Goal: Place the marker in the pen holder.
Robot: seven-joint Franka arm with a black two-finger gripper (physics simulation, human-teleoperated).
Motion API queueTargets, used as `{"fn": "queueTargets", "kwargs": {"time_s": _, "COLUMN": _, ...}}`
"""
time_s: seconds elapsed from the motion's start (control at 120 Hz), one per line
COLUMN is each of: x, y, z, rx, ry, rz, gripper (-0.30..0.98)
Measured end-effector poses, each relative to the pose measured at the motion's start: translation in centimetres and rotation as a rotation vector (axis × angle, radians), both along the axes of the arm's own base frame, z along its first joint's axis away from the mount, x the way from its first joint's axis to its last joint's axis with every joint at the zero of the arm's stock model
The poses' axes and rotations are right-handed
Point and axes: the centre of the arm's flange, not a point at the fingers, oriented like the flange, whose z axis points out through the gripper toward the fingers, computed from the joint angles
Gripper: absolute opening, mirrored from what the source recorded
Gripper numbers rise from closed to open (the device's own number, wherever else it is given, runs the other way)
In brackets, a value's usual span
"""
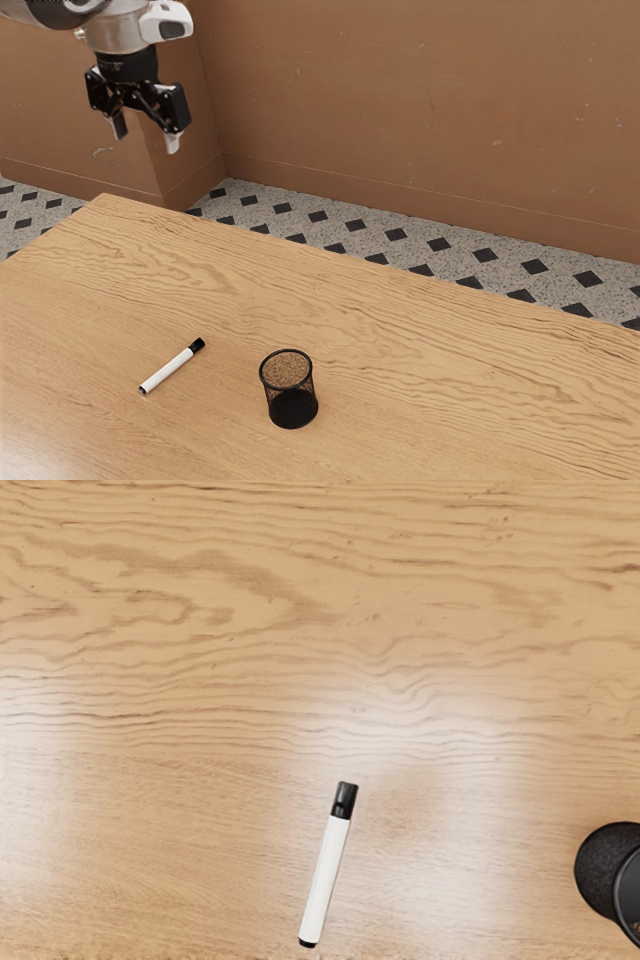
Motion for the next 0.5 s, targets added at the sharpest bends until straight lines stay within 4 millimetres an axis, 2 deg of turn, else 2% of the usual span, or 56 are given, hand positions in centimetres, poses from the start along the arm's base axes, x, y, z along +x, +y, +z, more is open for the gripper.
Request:
{"fn": "queueTargets", "kwargs": {"time_s": 0.15, "x": -0.1, "y": 0.2, "z": -0.3, "rx": 0.008, "ry": 0.002, "rz": 0.030, "gripper": 0.69}}
{"fn": "queueTargets", "kwargs": {"time_s": 0.2, "x": -0.1, "y": 1.0, "z": -1.4, "rx": 0.009, "ry": 0.026, "rz": 0.053, "gripper": 0.69}}
{"fn": "queueTargets", "kwargs": {"time_s": 0.25, "x": 0.1, "y": 2.0, "z": -3.4, "rx": 0.003, "ry": 0.066, "rz": 0.079, "gripper": 0.69}}
{"fn": "queueTargets", "kwargs": {"time_s": 0.3, "x": -0.1, "y": 2.5, "z": -6.9, "rx": -0.002, "ry": 0.138, "rz": 0.096, "gripper": 0.69}}
{"fn": "queueTargets", "kwargs": {"time_s": 0.417, "x": -2.4, "y": 2.1, "z": -18.3, "rx": -0.020, "ry": 0.327, "rz": 0.102, "gripper": 0.69}}
{"fn": "queueTargets", "kwargs": {"time_s": 0.5, "x": -3.8, "y": 1.6, "z": -23.7, "rx": -0.030, "ry": 0.377, "rz": 0.100, "gripper": 0.69}}
